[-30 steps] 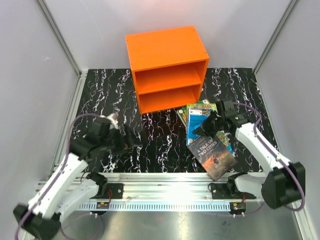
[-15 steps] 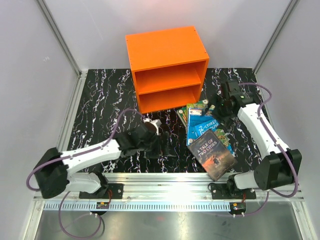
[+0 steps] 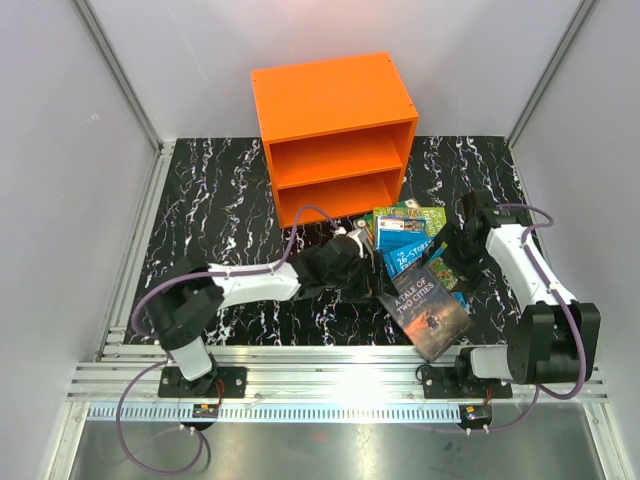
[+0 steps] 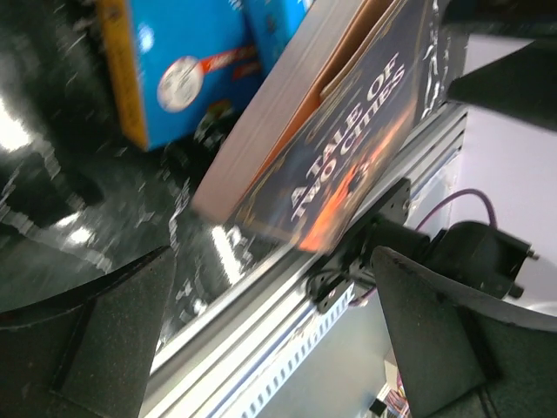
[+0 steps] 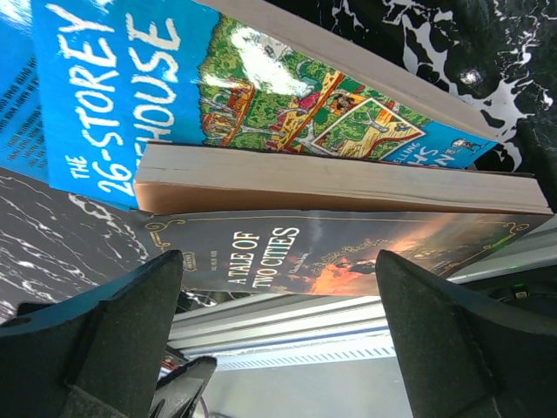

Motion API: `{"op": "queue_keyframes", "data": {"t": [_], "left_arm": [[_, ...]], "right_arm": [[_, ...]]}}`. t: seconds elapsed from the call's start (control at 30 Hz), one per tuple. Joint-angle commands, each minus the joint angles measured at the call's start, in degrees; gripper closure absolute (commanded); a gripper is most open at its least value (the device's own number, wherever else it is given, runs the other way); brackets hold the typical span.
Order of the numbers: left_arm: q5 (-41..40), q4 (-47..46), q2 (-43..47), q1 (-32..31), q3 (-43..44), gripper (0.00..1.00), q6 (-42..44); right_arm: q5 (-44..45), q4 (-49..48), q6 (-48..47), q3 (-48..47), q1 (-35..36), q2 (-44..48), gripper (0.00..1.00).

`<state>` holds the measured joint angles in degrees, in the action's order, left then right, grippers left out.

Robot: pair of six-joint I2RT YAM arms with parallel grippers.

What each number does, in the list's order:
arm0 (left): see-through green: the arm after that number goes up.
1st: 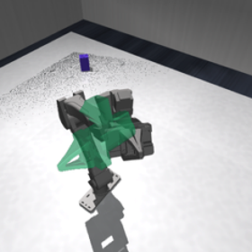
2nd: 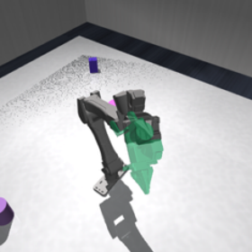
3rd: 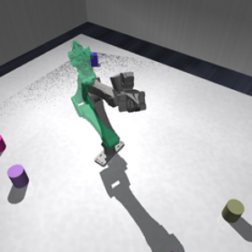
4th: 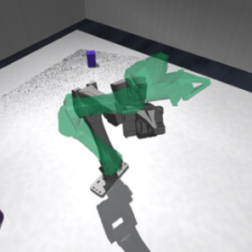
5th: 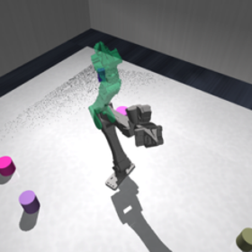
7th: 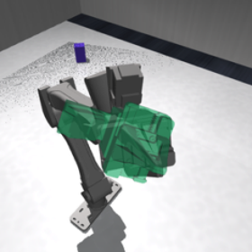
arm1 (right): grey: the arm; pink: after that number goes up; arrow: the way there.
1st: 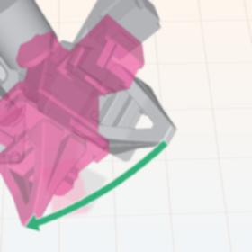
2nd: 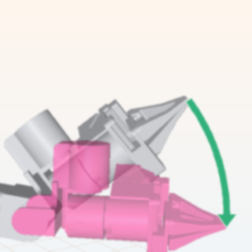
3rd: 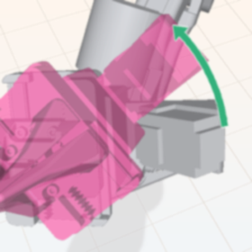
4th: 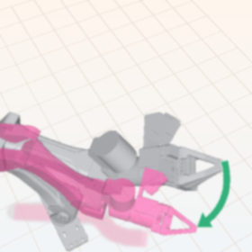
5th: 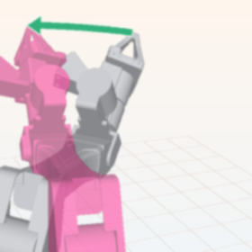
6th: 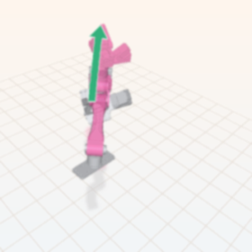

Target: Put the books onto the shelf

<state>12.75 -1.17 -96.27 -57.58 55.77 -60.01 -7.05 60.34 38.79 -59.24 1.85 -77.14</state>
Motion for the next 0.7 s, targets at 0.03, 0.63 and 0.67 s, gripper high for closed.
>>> {"op": "queue_keyframes", "data": {"t": [0.03, 0.63, 0.67], "left_arm": [[2.71, -7.44, -4.97, -0.25, 4.7, 0.01, -0.2], [5.7, -12.63, -12.01, -0.6, 9.97, 0.25, -1.43], [6.4, -12.37, -12.01, -0.6, 11.11, 0.3, -1.43]], "right_arm": [[-1.83, -2.24, -2.48, 1.23, 0.0, -0.46, 0.0], [-7.98, -9.18, -3.98, 4.57, 0.0, -8.55, 0.0], [-8.24, -9.36, -3.72, 4.84, 0.0, -8.46, 0.0]]}}
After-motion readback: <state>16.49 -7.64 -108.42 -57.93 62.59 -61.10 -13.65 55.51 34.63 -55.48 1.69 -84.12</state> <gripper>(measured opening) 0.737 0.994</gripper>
